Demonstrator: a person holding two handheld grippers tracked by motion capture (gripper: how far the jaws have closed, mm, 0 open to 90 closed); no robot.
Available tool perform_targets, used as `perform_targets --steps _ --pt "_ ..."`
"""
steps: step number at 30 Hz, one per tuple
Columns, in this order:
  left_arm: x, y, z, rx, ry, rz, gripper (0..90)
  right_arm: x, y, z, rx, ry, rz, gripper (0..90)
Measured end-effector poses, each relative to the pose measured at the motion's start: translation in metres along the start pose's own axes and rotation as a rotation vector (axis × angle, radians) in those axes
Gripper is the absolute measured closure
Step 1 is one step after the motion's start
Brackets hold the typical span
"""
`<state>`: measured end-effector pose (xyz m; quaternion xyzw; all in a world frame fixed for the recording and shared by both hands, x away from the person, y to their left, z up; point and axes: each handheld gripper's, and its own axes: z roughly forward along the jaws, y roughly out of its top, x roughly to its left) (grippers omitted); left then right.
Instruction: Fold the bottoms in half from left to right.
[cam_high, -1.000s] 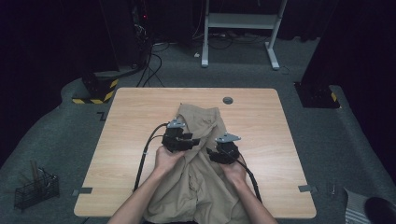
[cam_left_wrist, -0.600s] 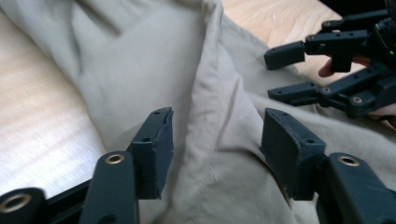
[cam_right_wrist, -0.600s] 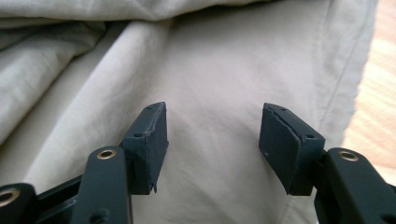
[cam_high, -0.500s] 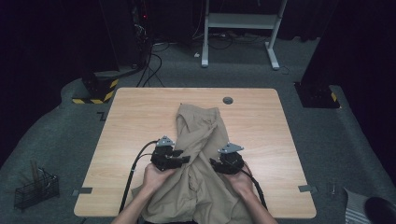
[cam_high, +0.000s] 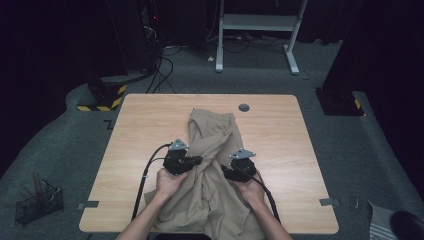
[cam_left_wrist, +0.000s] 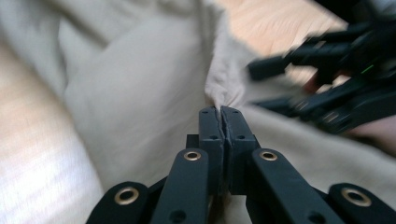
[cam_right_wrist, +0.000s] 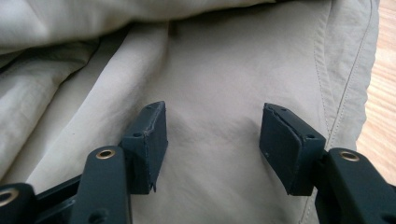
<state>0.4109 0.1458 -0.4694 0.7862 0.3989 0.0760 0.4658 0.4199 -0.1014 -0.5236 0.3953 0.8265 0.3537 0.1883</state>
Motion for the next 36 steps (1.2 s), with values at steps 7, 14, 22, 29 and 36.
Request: perform_targets --steps 7,14,22,29,36 --pt "-0.011 0.015 0.021 0.027 -0.031 0.037 86.5 0.002 0.016 0.018 0.004 -0.017 0.027 41.6" --pt "-0.011 0.005 0.002 0.034 0.026 0.052 55.1 -0.004 0.010 0.003 -0.014 -0.007 0.034 42.3" --pt "-0.011 -0.020 -0.024 0.029 0.022 0.037 42.0 0.000 0.004 -0.034 -0.070 0.045 -0.005 43.0" --pt "-0.001 -0.035 -0.007 0.080 0.052 0.008 66.6 0.011 -0.006 -0.011 0.024 0.030 -0.031 42.9" --pt "0.013 -0.034 0.009 0.112 0.078 0.012 88.7 0.010 -0.002 -0.003 0.000 0.023 -0.008 42.7"
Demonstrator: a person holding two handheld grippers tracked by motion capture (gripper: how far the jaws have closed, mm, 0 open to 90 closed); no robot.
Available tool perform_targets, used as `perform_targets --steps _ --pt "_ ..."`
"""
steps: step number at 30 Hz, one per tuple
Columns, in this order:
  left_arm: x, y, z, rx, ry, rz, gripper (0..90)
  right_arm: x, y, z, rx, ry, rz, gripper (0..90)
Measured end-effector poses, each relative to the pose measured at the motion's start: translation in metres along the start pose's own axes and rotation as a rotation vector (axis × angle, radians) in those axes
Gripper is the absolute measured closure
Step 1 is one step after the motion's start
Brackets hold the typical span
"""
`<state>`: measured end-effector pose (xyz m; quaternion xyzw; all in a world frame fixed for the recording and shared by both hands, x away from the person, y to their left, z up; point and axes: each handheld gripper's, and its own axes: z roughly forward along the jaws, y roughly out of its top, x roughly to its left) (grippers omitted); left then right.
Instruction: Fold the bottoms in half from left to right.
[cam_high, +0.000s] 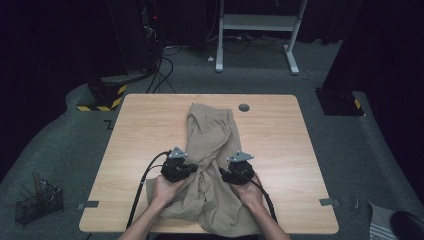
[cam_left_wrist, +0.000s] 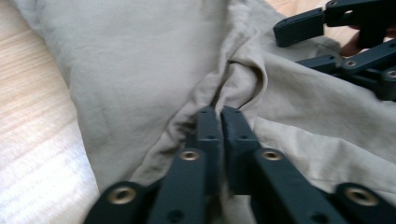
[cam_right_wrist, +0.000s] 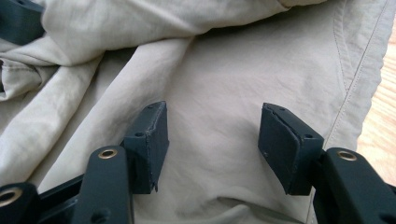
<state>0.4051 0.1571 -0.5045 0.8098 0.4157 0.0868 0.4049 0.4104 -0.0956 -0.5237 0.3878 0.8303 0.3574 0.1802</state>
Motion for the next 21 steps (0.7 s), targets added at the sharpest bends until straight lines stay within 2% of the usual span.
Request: perform_targets --steps 4,7,12,13,15,17,19,21 --pt "0.014 0.013 -0.005 -0.023 0.017 -0.024 89.6 -0.001 0.012 0.013 0.001 -0.022 0.021 42.6" --pt "0.015 0.019 -0.012 -0.074 -0.003 -0.037 89.7 0.000 0.020 0.021 0.003 -0.033 0.029 42.7" --pt "0.008 0.018 -0.020 -0.103 0.014 0.006 87.8 0.000 0.021 0.023 0.003 -0.022 0.027 42.3" --pt "0.008 0.018 -0.022 -0.105 0.013 0.003 83.2 -0.001 0.021 0.022 0.007 -0.021 0.026 42.0" --pt "0.010 0.016 -0.027 -0.104 0.025 -0.012 66.5 -0.004 0.018 0.016 0.011 -0.041 0.026 41.8" --pt "0.013 0.013 -0.033 -0.095 0.033 -0.023 54.8 -0.006 0.015 0.007 -0.010 -0.039 0.042 42.0" --pt "0.013 0.008 -0.040 -0.098 0.054 -0.020 47.8 -0.007 0.012 -0.004 -0.030 -0.030 0.037 42.3" --pt "0.015 0.002 -0.047 -0.106 0.059 -0.034 44.4 -0.005 0.010 -0.011 -0.037 -0.023 0.023 42.6"
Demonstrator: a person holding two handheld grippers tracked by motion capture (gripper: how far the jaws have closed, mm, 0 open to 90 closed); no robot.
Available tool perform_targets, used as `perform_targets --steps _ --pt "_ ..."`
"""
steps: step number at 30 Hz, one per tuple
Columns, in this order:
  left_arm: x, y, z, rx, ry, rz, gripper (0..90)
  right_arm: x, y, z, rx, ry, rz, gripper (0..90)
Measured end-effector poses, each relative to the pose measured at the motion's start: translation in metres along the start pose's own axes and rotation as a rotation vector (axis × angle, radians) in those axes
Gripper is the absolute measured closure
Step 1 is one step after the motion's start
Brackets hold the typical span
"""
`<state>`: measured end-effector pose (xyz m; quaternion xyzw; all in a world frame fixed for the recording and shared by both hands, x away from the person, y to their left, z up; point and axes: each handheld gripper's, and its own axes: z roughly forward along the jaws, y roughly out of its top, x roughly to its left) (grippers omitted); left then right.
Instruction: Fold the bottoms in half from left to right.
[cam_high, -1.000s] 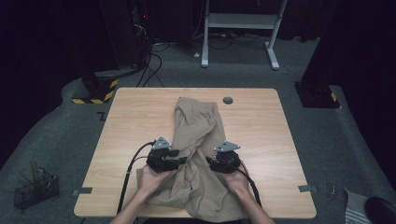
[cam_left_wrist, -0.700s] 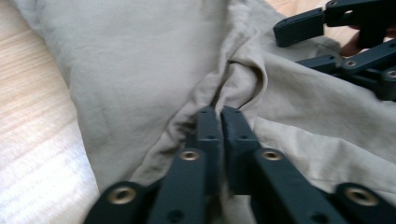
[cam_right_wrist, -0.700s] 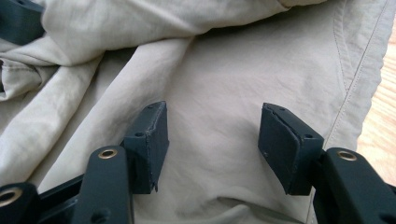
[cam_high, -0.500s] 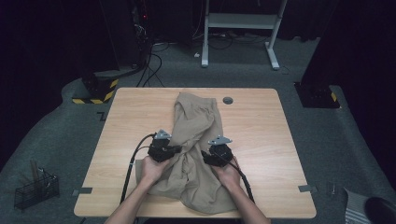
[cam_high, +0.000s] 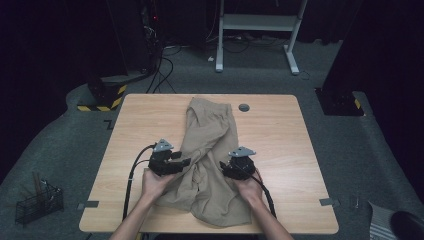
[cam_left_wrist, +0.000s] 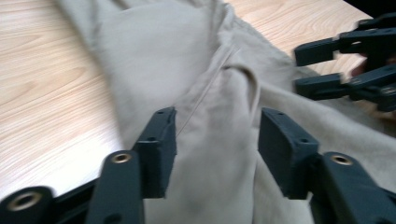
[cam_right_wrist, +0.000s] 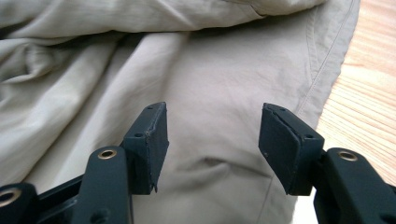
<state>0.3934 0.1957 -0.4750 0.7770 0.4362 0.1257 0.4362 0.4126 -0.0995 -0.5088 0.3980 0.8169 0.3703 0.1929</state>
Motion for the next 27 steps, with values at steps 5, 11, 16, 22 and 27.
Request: perform_targets --steps 5,11,16,22,27 --pt "0.008 -0.013 -0.009 0.022 0.016 -0.018 40.9 0.009 -0.004 -0.003 0.009 0.023 -0.046 42.8" --pt "0.009 -0.027 0.013 0.163 0.028 0.005 38.8 0.012 -0.007 0.011 0.059 0.041 -0.052 42.5" --pt "0.012 -0.032 0.018 0.157 0.038 -0.017 66.3 0.008 -0.008 0.013 0.038 0.046 -0.050 41.6" --pt "0.008 -0.028 0.010 0.114 0.021 -0.001 88.9 0.008 -0.008 0.014 0.031 0.043 -0.047 41.6" --pt "-0.002 -0.019 0.002 0.050 -0.011 0.017 89.2 0.007 -0.007 0.016 0.031 0.037 -0.044 41.6"
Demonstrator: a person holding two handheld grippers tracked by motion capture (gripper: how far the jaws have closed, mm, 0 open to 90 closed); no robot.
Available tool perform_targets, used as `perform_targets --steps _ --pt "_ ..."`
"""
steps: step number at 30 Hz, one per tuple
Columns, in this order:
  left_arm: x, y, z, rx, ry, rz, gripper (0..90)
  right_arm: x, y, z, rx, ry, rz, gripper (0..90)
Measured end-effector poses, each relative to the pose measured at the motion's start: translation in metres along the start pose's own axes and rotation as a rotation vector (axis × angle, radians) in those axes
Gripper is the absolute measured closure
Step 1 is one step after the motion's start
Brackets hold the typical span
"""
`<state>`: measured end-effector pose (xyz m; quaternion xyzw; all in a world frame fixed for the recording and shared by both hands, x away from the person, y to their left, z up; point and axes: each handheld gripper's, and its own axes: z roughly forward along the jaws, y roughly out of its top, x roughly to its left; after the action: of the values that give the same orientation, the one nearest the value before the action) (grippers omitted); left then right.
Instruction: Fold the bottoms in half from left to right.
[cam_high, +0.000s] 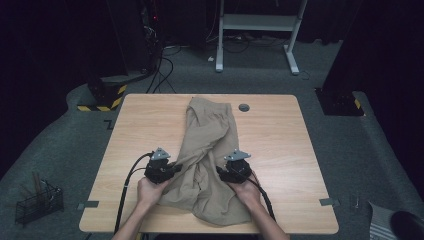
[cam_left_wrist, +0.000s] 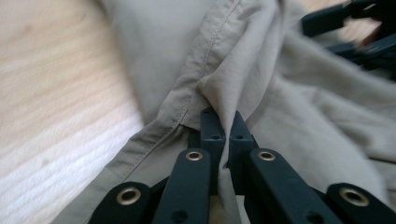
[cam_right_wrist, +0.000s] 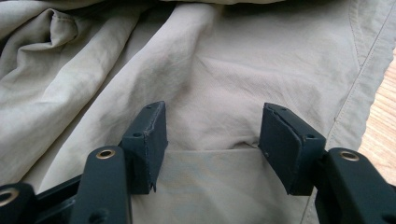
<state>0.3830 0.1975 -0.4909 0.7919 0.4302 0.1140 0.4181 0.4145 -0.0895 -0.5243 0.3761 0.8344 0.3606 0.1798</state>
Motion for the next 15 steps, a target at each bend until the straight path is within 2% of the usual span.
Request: perform_targets --steps 6,9,11,13,15 --pt "-0.015 0.024 -0.006 -0.075 -0.038 0.036 89.2 -0.003 0.008 0.009 0.001 -0.024 0.021 41.6" --pt "-0.022 0.034 0.001 -0.083 -0.047 0.047 89.0 -0.005 0.014 0.015 0.002 -0.034 0.032 41.6" --pt "-0.023 0.034 0.006 -0.067 -0.053 0.036 87.9 -0.006 0.017 0.018 0.003 -0.035 0.036 41.6" --pt "-0.023 0.032 0.007 -0.058 -0.051 0.028 74.8 -0.009 0.018 0.017 0.020 -0.043 0.041 42.5" --pt "-0.023 0.027 0.004 -0.059 -0.041 0.024 60.8 -0.010 0.017 0.007 0.014 -0.050 0.055 44.3"
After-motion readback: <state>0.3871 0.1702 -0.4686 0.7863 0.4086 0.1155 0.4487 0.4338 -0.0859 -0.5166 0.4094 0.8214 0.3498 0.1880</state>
